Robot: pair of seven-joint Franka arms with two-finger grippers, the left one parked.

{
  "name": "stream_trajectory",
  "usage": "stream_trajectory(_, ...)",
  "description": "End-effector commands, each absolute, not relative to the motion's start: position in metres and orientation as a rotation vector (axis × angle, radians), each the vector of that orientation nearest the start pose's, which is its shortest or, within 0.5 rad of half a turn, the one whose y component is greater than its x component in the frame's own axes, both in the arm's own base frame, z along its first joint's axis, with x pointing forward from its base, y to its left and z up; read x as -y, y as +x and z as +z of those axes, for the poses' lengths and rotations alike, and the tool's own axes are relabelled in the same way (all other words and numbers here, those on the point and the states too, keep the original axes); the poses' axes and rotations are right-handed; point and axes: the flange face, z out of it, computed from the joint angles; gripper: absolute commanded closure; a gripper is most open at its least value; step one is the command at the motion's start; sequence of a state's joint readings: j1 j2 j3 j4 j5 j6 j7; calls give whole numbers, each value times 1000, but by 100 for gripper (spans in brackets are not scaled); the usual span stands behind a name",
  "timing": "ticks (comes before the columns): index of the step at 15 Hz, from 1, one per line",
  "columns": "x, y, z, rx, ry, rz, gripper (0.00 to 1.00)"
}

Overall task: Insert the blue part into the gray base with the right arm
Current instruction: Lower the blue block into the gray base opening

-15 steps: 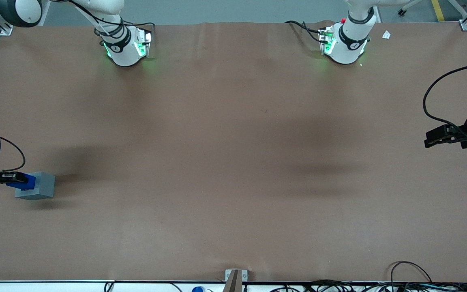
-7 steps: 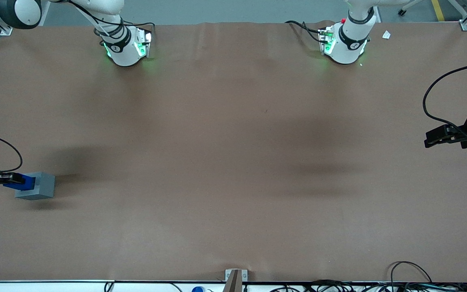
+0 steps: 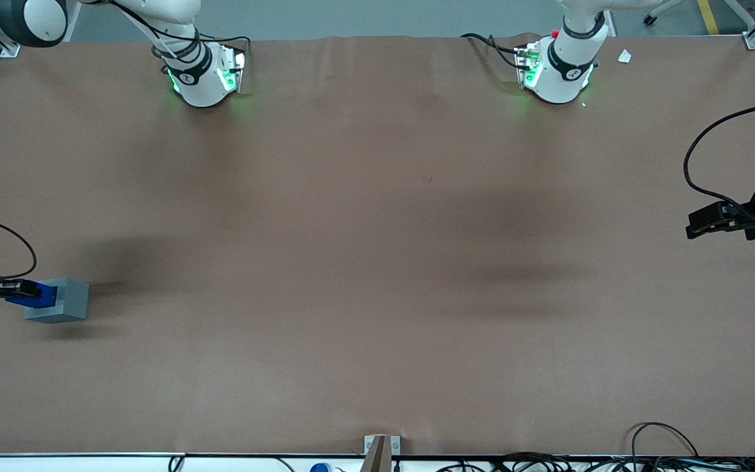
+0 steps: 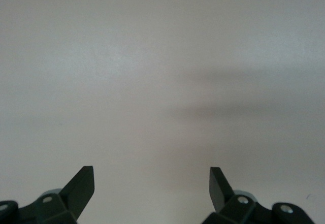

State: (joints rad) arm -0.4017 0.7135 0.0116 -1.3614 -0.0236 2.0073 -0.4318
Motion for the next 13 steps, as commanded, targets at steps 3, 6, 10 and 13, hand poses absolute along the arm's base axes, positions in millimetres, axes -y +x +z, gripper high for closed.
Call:
stream_trajectory(3,273,678,281,51,-3109,109,100)
stream_trajectory(6,269,679,281,56,-3109,109,100)
stream_trajectory(10,270,680,280,46,-3111,103,100)
stream_trajectory(13,271,679,270,46,-3107,115,100)
